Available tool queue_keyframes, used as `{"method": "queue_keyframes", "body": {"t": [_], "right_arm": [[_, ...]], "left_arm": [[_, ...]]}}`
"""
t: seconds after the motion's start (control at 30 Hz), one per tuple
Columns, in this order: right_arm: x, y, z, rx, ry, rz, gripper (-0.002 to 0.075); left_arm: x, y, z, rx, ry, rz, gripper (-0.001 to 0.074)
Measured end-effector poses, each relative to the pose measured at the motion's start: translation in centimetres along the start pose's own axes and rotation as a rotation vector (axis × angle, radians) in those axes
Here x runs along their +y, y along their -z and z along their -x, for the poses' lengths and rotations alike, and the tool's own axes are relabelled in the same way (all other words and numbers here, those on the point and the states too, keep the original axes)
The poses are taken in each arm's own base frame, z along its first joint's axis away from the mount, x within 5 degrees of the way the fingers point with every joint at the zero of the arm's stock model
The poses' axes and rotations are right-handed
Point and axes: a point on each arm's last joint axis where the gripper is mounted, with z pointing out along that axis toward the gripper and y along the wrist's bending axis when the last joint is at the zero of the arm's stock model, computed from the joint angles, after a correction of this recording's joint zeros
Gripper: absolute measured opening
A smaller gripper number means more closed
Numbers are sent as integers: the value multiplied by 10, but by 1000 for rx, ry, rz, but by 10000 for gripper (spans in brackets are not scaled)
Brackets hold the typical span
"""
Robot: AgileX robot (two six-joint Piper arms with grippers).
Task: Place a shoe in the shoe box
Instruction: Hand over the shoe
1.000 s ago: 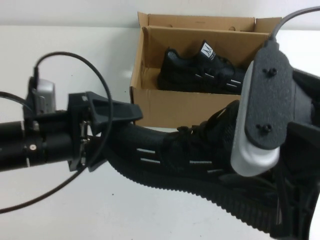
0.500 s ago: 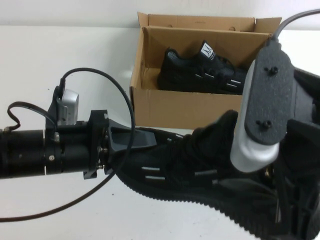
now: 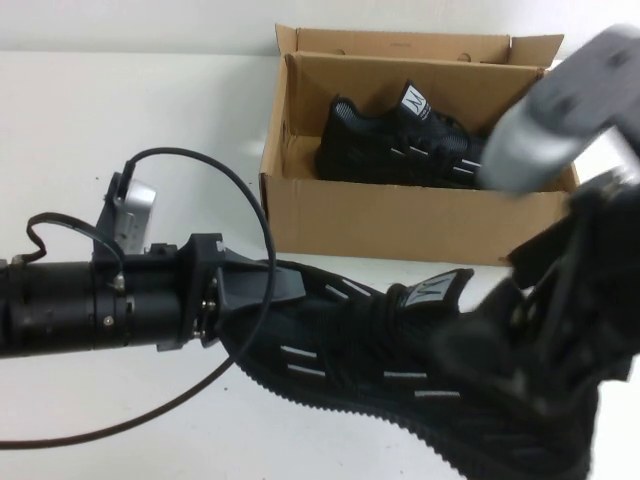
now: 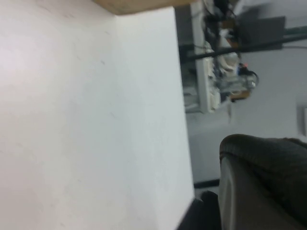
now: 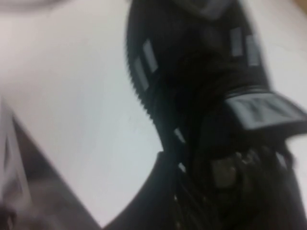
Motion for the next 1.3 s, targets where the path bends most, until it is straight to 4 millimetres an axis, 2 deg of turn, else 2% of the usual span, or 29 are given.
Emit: {"method": "queue_keyframes", "body": {"t": [0.1, 0.2, 0.3, 0.43, 0.63, 0.8, 1.03, 1.3], "right_arm": [[-6, 15, -1, -71, -158, -67, 630], [-14, 26, -4, -170, -401, -123, 608], [-18, 25, -11, -226, -607, -131, 601], [-18, -1, -23, -215, -804, -72, 600], [-13, -44, -31, -284, -1046, 145, 599], [-18, -59, -36, -341, -1142, 196, 598], [-23, -63, -34, -377, -1173, 203, 598], [-24, -85, -29, -330, -1216, 193, 597]], "left_arm": [[4, 0, 3, -35, -21, 45, 129], [9, 1, 7, -77, -36, 100, 129], [13, 2, 11, -114, -50, 149, 129], [15, 2, 12, -131, -73, 176, 129], [15, 2, 12, -125, -91, 169, 129], [13, 2, 11, -110, -103, 147, 129], [12, 1, 10, -105, -106, 140, 129], [12, 1, 10, -105, -106, 140, 129]]}}
